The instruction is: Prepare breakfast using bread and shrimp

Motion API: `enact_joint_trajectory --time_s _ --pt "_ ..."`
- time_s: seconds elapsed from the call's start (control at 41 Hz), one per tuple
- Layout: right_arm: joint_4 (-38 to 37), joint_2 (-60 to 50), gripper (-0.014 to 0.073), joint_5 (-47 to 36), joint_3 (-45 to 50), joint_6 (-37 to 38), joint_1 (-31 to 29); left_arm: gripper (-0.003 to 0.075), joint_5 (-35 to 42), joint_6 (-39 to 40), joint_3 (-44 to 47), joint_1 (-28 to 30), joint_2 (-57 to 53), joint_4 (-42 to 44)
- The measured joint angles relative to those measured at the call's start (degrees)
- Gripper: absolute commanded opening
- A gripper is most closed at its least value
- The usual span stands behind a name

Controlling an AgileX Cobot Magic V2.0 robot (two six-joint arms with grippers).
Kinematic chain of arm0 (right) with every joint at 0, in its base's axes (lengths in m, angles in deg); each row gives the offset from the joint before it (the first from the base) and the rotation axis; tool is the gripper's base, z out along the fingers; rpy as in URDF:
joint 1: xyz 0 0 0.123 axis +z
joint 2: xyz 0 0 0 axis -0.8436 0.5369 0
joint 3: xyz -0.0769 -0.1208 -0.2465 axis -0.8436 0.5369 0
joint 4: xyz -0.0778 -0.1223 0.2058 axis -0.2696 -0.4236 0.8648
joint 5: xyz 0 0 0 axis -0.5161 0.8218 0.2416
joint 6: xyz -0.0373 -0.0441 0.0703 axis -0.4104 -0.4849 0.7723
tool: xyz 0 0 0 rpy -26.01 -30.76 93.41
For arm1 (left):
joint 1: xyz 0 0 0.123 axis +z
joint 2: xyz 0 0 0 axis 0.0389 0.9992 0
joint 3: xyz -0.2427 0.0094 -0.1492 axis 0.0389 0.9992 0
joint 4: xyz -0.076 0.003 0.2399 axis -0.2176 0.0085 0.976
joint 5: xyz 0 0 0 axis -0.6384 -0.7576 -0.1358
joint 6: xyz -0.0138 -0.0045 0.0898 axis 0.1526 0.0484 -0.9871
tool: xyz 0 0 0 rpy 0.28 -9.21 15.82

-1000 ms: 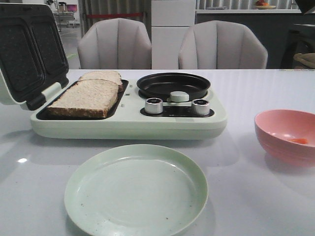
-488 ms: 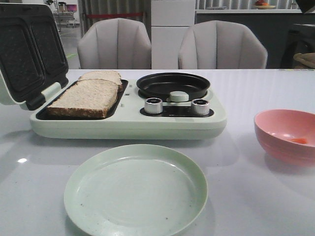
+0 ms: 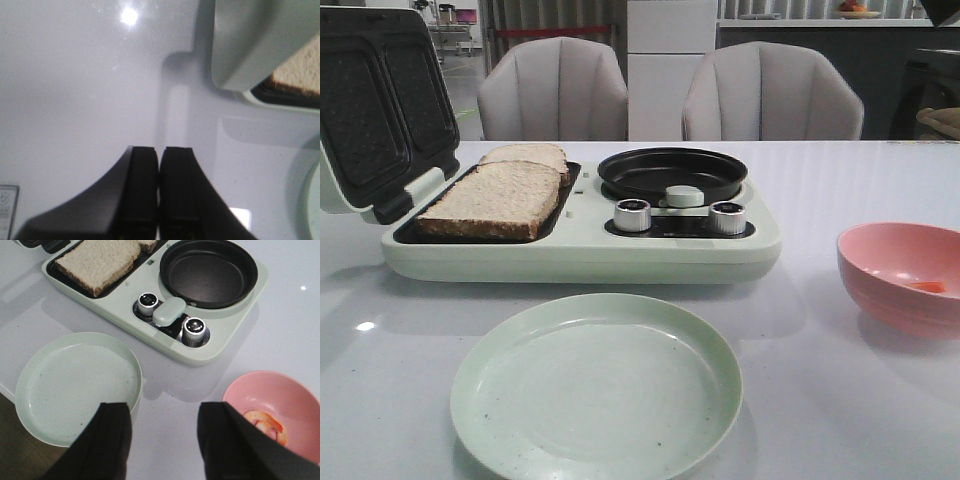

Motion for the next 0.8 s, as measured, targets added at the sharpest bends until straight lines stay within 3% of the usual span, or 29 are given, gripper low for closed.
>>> enact_joint_trajectory --time_s 0.098,0.39,0.805 --pt "0.00 0.00 0.0433 0.00 0.00 0.00 0.00 0.0098 3.25 -3.51 -1.89 3.42 4.93 -5.99" --pt "0.00 0.00 0.0433 -0.12 0.00 0.00 0.00 0.0098 13.30 -5.20 -8.38 3.80 15.51 -9.75" --pt "0.00 0.00 0.0433 -0.12 0.00 0.00 0.00 0.0098 13.32 -5.31 -20.05 3.67 26.65 -15.01"
